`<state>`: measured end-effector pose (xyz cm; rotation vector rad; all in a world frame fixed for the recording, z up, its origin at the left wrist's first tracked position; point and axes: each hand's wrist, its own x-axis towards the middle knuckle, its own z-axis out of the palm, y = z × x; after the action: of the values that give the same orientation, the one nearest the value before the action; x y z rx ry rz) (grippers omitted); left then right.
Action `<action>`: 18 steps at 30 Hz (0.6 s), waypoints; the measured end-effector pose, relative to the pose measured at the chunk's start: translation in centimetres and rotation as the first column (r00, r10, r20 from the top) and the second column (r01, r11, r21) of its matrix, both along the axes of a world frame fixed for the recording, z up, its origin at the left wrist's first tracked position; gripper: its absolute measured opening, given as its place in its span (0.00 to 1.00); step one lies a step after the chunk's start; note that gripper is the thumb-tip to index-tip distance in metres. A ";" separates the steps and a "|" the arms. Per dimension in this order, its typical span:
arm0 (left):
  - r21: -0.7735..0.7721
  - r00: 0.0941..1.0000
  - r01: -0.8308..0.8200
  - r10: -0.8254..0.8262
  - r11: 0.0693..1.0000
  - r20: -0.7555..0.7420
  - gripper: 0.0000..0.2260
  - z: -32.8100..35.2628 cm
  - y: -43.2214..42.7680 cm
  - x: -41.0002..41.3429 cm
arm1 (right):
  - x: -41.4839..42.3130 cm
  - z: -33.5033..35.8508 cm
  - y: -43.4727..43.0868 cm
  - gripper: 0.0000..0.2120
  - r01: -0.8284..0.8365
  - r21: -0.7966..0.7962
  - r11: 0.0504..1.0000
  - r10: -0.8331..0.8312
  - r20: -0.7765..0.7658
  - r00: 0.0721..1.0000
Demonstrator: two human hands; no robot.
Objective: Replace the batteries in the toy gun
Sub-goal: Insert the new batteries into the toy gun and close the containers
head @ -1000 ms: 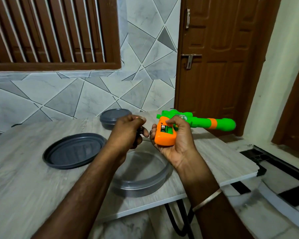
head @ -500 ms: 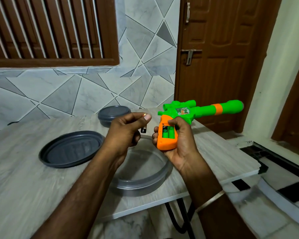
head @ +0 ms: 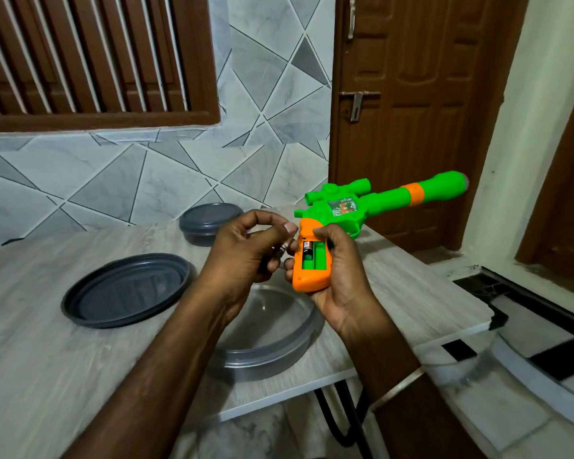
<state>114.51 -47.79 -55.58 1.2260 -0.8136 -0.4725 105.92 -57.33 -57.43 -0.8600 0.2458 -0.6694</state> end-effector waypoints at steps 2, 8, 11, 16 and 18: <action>0.005 0.999 0.021 -0.021 1.000 0.037 0.07 0.0 0.1 -0.1 | 0.0 -0.1 -0.1 0.12 0.024 -0.017 1.000 -0.024 -0.004 1.000; 0.019 0.955 -0.051 0.043 0.999 0.293 0.05 -0.1 -0.1 -1.0 | 0.1 -0.2 -0.1 0.04 0.044 -0.007 0.999 -0.043 0.055 0.998; 0.007 0.938 -0.090 0.082 0.996 0.336 0.05 0.0 -0.1 -0.9 | 0.3 -0.3 -0.1 0.17 0.031 0.012 0.999 -0.032 0.088 0.996; -0.005 0.937 -0.116 0.111 0.993 0.331 0.05 0.5 0.3 -0.5 | -0.1 -0.7 -0.4 0.18 0.037 0.004 0.999 -0.037 0.013 0.999; -0.005 0.935 -0.107 0.102 0.994 0.340 0.04 0.4 0.4 -0.6 | -0.2 -0.6 -0.4 0.10 0.031 -0.023 0.999 -0.031 -0.013 0.999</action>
<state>113.95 -47.41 -55.19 1.3778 -1.0328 -0.1793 105.68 -57.69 -57.98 -0.8845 0.2643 -0.6968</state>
